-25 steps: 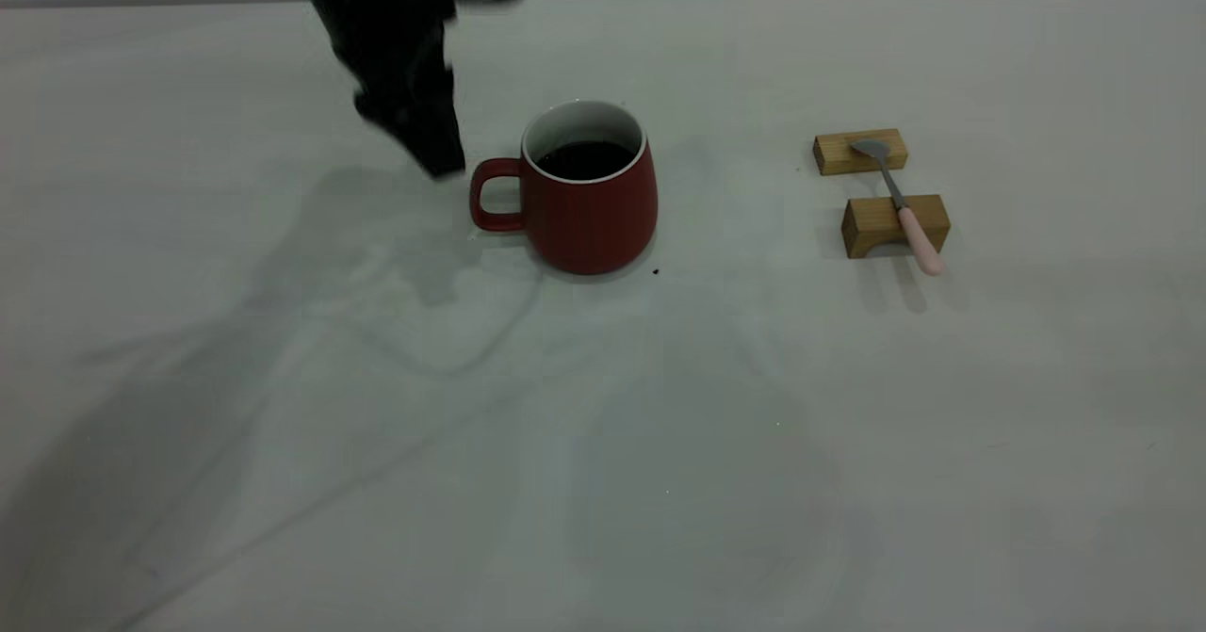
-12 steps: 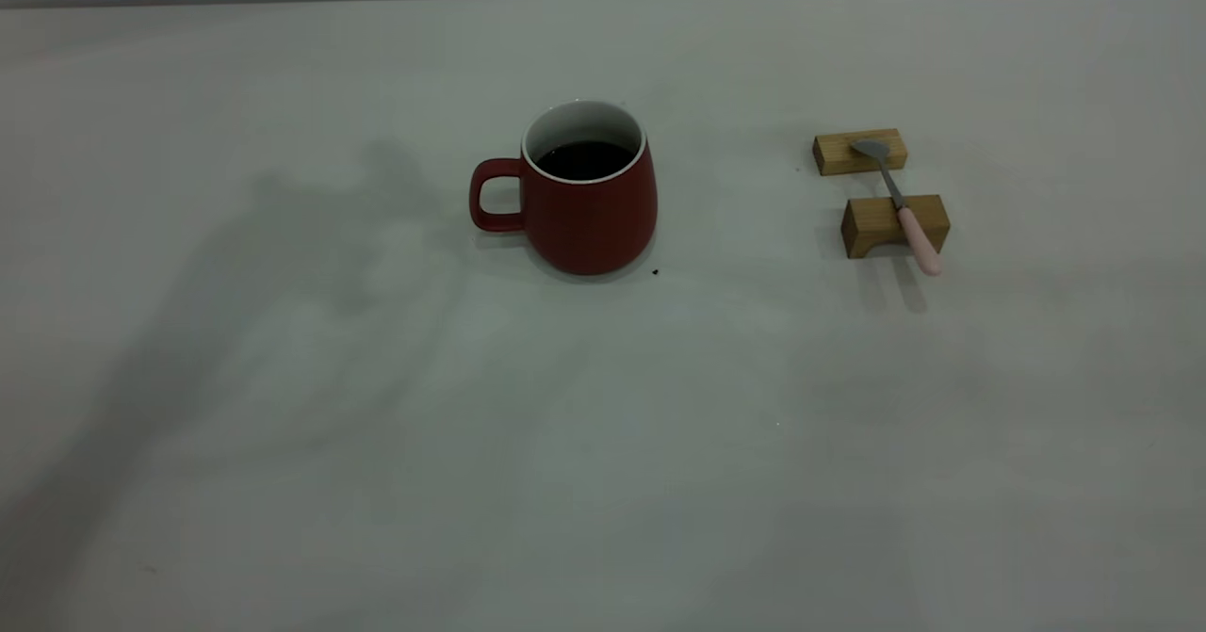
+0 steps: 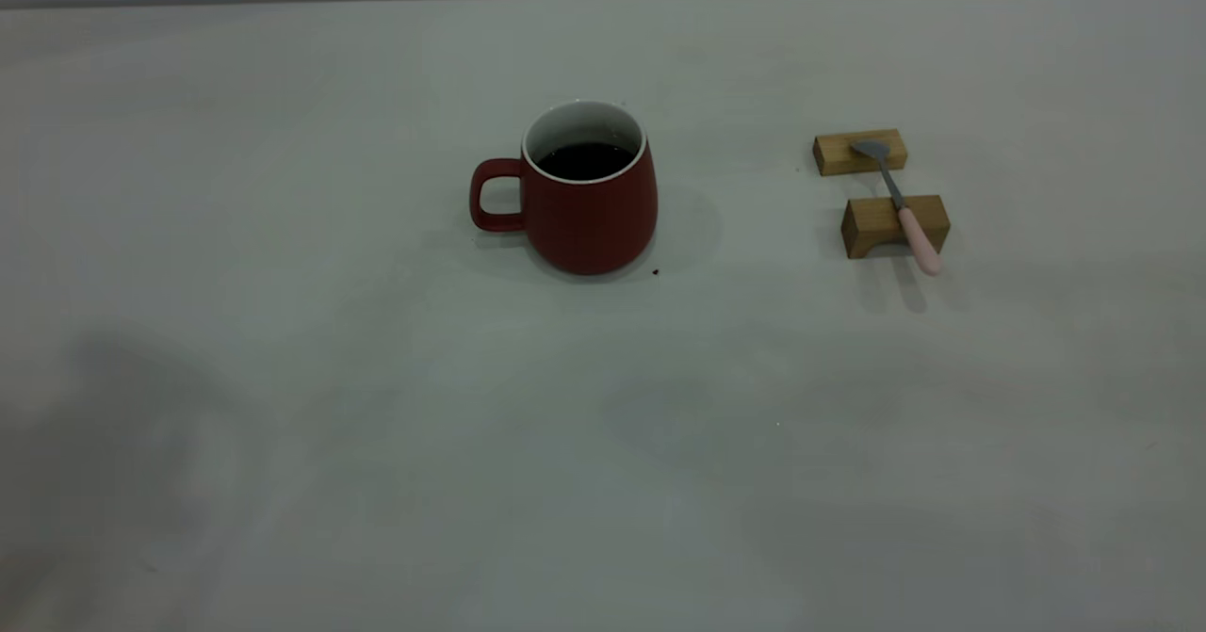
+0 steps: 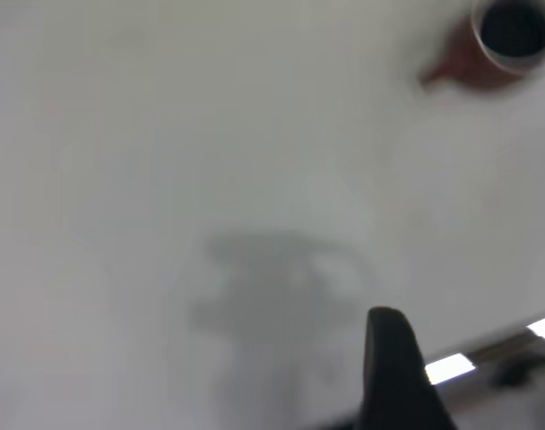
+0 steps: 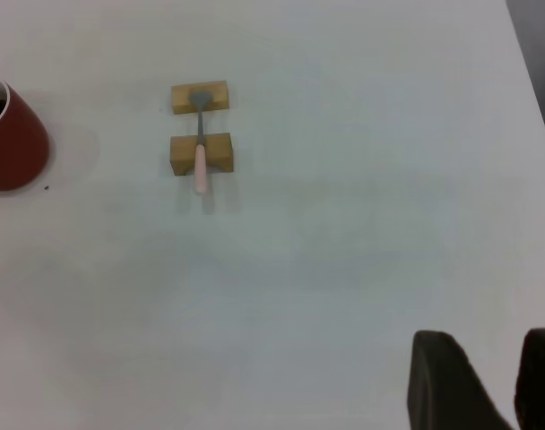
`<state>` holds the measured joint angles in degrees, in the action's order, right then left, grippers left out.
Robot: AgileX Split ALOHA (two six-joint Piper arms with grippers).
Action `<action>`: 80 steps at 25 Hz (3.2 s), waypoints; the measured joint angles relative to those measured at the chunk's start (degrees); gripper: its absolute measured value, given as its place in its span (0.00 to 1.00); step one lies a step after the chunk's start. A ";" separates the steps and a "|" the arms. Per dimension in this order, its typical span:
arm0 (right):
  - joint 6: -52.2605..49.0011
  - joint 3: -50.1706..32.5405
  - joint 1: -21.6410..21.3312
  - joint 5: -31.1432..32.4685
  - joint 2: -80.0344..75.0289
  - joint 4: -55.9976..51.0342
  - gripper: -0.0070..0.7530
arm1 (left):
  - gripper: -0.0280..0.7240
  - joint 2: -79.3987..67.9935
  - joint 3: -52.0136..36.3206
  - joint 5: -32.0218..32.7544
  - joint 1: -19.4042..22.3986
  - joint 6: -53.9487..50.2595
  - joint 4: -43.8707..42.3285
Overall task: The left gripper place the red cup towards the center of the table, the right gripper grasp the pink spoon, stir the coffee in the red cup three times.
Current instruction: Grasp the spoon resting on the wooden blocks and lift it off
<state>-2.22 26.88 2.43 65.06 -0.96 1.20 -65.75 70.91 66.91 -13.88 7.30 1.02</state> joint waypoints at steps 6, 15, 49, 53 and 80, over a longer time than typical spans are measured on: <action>0.00 0.00 0.00 0.00 0.00 0.00 0.32 | 0.70 20.18 -25.15 -1.25 0.00 -1.76 2.03; 0.00 0.00 0.00 0.00 0.00 0.00 0.32 | 0.70 39.46 -41.49 -2.77 0.00 -4.40 2.08; 26.34 1.62 0.00 -39.84 -54.30 -33.11 0.65 | 0.70 66.76 -43.02 -2.14 8.39 -4.82 1.29; 37.35 5.28 0.00 -39.32 -67.38 -41.64 0.65 | 0.70 66.76 -43.02 -2.14 8.39 -4.82 1.29; 11.61 47.61 9.70 -27.07 -125.63 -18.67 0.70 | 0.70 66.76 -43.02 -2.14 8.39 -4.76 1.29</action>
<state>9.39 74.49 12.13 37.99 -126.59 -17.46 1.01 27.89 64.77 -5.49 2.54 2.31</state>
